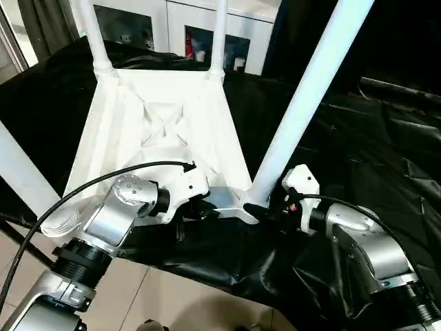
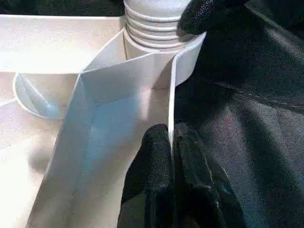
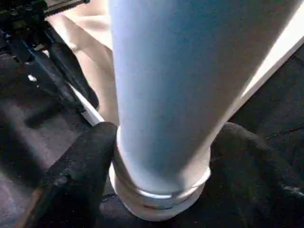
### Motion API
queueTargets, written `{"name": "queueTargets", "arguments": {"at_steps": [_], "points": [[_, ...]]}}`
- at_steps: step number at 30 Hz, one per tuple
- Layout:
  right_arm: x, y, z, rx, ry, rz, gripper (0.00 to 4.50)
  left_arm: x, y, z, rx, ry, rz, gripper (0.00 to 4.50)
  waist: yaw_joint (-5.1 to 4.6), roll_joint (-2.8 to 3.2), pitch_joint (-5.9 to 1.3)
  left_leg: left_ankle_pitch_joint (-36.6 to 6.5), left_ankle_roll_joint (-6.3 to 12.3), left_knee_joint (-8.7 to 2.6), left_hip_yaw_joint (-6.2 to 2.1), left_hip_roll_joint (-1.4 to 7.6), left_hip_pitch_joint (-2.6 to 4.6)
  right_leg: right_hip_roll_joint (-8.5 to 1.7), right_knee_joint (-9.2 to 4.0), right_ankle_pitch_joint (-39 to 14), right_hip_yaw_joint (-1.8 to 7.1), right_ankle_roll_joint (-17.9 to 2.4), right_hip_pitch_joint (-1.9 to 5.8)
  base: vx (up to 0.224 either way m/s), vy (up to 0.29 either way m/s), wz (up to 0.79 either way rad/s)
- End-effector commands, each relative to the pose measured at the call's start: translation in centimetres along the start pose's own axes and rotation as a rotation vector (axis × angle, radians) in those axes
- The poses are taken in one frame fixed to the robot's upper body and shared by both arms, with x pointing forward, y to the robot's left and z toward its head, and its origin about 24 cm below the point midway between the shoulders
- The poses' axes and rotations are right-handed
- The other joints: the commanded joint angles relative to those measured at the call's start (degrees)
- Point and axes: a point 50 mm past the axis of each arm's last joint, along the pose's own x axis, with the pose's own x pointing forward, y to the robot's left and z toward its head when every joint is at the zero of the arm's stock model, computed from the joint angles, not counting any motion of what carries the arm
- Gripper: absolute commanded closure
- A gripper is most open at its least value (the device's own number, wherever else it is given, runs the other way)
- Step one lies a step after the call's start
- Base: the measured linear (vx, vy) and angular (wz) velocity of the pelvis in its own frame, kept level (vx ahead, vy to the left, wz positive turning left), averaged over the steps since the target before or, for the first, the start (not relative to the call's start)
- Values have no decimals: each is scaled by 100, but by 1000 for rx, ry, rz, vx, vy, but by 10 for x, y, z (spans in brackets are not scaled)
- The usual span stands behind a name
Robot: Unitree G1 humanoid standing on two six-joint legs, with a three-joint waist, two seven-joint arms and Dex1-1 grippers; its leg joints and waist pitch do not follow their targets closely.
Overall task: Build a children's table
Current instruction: Rotate leg to tighten
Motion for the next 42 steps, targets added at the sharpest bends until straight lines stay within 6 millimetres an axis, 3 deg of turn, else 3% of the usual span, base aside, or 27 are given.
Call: {"name": "queueTargets", "arguments": {"at_steps": [1,3,7,11,14,17,18,19,20,24,25,26,29,31,33,35,38,39,41,42], "points": [[0,-4,2,-25,8,-9,128,2,-4,-1,-32,-31,-24,450,34,-49,-327,-1025,290,-346,32,81,57,-254,-370,-1044,182,-1059,281,0,0,0],[0,-4,2,-24,9,-7,161,2,-5,-1,-34,-31,-24,450,28,-48,-319,-1060,274,-350,31,81,54,-256,-380,-1134,182,-1038,278,0,0,0],[2,-3,-5,0,6,-38,176,4,-3,-3,-75,-42,22,450,21,-51,-312,-1090,251,-352,31,80,54,-256,-385,-1180,184,-1028,273,0,0,0],[12,-6,-16,78,-11,-207,183,18,3,-1,-149,-69,147,450,-27,-67,-275,-1333,123,-374,26,61,34,-257,-445,-1725,181,-897,241,0,0,0],[36,-3,-24,188,0,-414,185,44,11,9,-250,-87,300,450,-77,-72,-259,-1622,-22,-391,6,41,62,-249,-514,-2242,178,-752,206,0,0,0],[47,-3,-24,238,2,-481,186,53,14,16,-274,-91,340,450,-89,-72,-248,-1806,-23,-390,-4,29,81,-253,-568,-2553,176,-549,176,0,0,0],[66,3,-18,287,9,-526,186,68,18,27,-297,-97,383,450,-105,-62,-240,-1933,-17,-394,-14,12,88,-250,-597,-2771,172,-453,144,0,0,0],[66,3,-18,287,9,-526,186,68,18,27,-297,-97,383,450,-116,-63,-245,-1953,-53,-401,-29,9,82,-247,-594,-2829,162,-426,151,0,0,0],[82,10,-11,270,14,-514,186,77,19,35,-296,-90,409,450,-100,-51,-264,-1928,-69,-399,-36,13,93,-253,-600,-2768,161,-392,163,0,0,0],[94,16,-2,258,-9,-486,186,85,20,38,-242,-63,410,450,-88,-25,-257,-1988,-10,-409,-35,11,89,-246,-612,-2581,162,-378,160,0,0,0],[94,15,-1,277,-21,-487,151,85,21,38,-224,-51,405,450,-91,-34,-255,-1987,20,-419,-41,12,65,-251,-611,-2546,163,-385,172,0,0,0],[93,13,-1,286,-26,-493,116,84,20,36,-208,-36,399,450,-85,-30,-252,-2022,25,-426,-47,20,73,-247,-611,-2555,157,-390,169,0,0,0],[89,6,0,307,-43,-509,114,82,19,27,-194,10,367,450,-86,-16,-244,-2103,20,-436,-54,30,71,-262,-613,-2616,154,-421,162,0,0,0],[85,0,3,299,-63,-509,74,81,19,21,-205,30,353,450,-109,-45,-231,-2188,-5,-451,-71,20,46,-261,-627,-2824,138,-369,174,0,0,0],[82,-3,6,283,-78,-501,67,80,19,19,-211,34,343,450,-120,-50,-220,-2367,-23,-451,-90,25,68,-276,-666,-3151,127,-283,146,0,0,0],[65,-15,17,223,-122,-442,42,71,22,15,-199,33,309,450,-119,-45,-206,-2469,-31,-467,-120,23,59,-272,-693,-3327,105,-207,162,0,0,0],[45,-21,24,139,-120,-330,31,59,24,9,-176,33,262,450,-95,-49,-231,-2196,78,-486,-109,51,22,-278,-664,-2807,125,-288,225,0,0,0],[42,-21,24,126,-115,-312,7,57,25,9,-175,33,255,450,-103,-58,-244,-1944,117,-504,-103,48,-30,-275,-619,-2508,119,-389,266,0,0,0],[37,-22,24,102,-98,-277,7,54,24,8,-153,22,229,450,-79,-27,-234,-1785,114,-478,-57,62,30,-281,-622,-2264,138,-610,203,0,0,0],[22,-23,20,44,-56,-189,7,45,21,6,-128,6,147,450,-84,-41,-229,-1831,128,-472,-46,59,37,-279,-632,-2284,146,-643,195,0,0,0]]}}
